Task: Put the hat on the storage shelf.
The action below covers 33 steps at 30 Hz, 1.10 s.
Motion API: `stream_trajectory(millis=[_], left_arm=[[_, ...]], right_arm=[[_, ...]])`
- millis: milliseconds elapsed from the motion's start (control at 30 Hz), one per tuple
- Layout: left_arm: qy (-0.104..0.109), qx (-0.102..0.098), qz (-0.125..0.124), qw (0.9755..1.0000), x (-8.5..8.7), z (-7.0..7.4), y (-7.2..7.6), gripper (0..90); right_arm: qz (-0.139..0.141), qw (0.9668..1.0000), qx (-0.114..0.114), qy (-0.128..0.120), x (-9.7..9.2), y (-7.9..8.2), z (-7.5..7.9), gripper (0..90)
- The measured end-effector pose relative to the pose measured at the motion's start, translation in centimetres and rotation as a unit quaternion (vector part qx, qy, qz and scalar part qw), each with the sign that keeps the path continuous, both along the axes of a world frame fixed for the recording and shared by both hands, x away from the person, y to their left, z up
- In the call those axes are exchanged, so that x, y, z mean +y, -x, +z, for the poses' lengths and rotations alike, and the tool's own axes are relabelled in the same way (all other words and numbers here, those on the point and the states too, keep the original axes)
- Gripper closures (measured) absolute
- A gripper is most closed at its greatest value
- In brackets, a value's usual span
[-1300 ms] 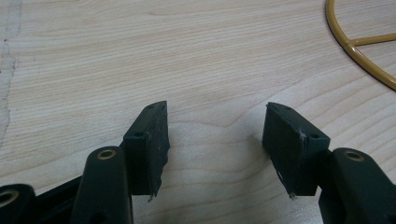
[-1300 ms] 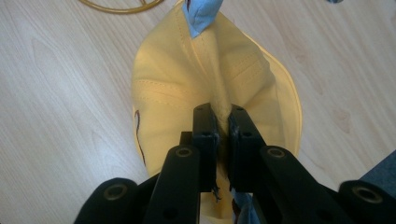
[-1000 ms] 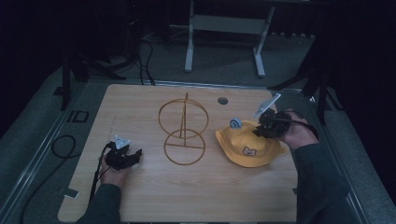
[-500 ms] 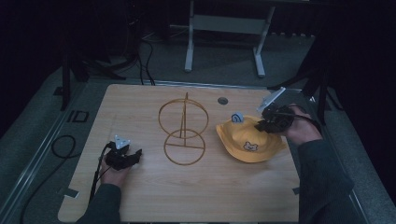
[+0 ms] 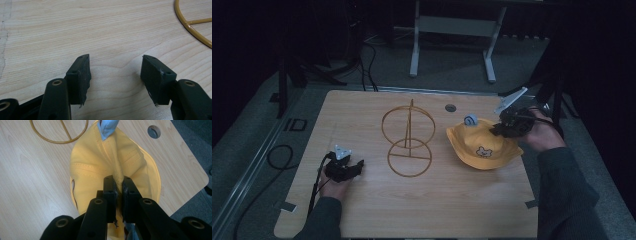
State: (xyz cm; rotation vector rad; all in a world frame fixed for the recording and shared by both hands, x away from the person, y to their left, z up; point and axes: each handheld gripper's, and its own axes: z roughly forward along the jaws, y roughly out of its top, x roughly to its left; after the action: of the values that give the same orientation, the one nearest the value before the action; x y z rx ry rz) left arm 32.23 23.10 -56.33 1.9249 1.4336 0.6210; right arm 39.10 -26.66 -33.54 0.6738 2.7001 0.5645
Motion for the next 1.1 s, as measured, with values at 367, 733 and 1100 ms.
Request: stream_trajectory(millis=[367, 733, 1100], left_arm=[[0.0, 0.0, 0.0, 1.0, 0.0, 0.0, 0.0, 41.3], [0.0, 0.0, 0.0, 1.0, 0.0, 0.0, 0.0, 41.3], [0.0, 0.0, -0.001, 1.0, 0.0, 0.0, 0.0, 41.3]], right_arm=[[0.009, 0.9997, -0.015, -0.018, -0.9, 0.0, 1.4, 83.9], [0.028, 0.9987, -0.027, -0.032, -1.5, 0.1, 2.7, 83.9], [0.043, 0.997, -0.04, -0.05, -1.9, 0.2, 4.1, 84.1]])
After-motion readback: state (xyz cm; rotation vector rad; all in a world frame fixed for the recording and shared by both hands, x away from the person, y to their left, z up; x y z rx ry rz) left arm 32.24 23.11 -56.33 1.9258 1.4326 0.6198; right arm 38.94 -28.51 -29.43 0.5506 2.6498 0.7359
